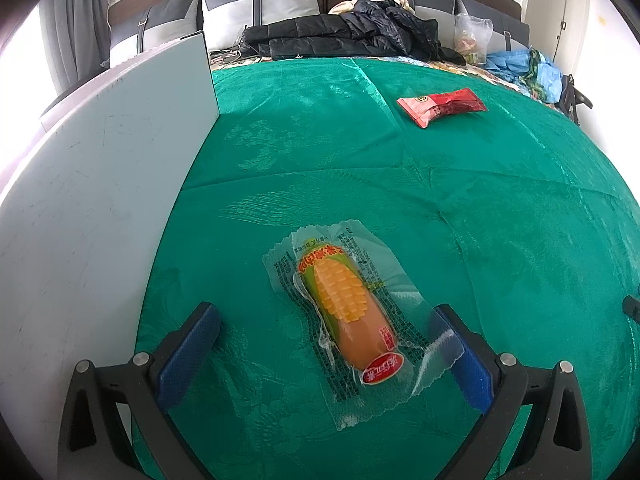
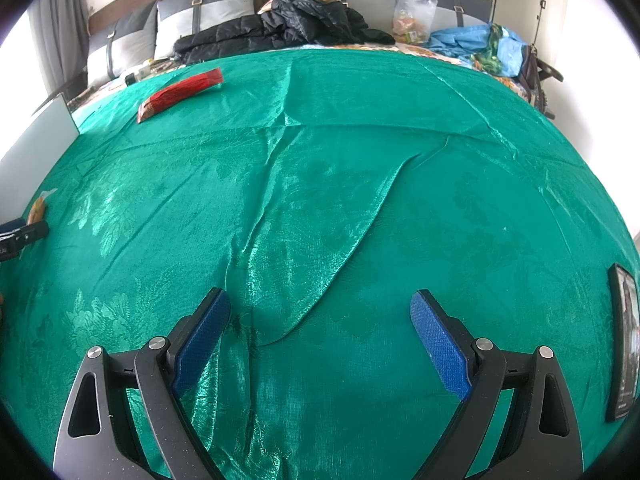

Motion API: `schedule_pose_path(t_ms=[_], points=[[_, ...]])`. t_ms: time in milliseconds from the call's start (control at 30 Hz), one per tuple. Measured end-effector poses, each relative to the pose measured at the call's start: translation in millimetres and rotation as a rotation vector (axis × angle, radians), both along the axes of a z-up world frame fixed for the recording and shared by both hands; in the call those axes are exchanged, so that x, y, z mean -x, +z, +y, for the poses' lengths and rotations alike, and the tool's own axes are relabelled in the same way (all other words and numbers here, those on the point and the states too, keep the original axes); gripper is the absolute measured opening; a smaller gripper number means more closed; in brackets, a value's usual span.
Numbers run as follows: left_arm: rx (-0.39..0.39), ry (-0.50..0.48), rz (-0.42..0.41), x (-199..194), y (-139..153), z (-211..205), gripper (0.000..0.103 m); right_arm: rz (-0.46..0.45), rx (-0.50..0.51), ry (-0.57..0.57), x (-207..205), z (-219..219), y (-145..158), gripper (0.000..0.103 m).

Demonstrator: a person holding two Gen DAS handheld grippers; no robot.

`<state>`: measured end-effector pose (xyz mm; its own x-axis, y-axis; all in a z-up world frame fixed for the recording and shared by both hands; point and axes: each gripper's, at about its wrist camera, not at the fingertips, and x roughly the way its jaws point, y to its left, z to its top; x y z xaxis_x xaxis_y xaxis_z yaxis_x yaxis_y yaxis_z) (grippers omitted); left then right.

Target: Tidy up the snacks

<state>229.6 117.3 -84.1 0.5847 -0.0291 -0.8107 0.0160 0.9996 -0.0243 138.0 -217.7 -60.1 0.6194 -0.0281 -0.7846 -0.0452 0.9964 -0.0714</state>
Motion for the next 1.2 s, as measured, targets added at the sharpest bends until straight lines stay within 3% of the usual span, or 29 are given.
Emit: schedule_pose_path(t_ms=[800,867,967,1033,1100,1200], points=[[0.0,0.0,0.0,-0.2,-0.3,0.4,0.103,0.006,0.002,0.016,-2.5,0.1,0.6,0.095],[0.0,0.0,0.0,-0.2,-0.3,0.4,0.103,0.054,0.048,0.119,-21.4,7.4,9.2,0.093],[0.001,0.0,0.0,-0.4,-0.3,0.3,0.103,-0.021,0.132,0.301,-61.6,38.4,44.6,0.093],[0.0,0.0,0.0,-0.2,-0.4,0.5,0.103,-0.044,0.188,0.488,-98.5,79.1,66.7,0.093],[0.001,0.0,0.0,-0.3,-0.4,0.4,0.103,0.0,0.332,0.675,-138.3,129.5,69.7,0.093],[0.002,0.0,0.0,-0.3,-0.4,0.6,0.103,0.035,0.621,0.879,-178.0,192.2,46.4,0.091]])
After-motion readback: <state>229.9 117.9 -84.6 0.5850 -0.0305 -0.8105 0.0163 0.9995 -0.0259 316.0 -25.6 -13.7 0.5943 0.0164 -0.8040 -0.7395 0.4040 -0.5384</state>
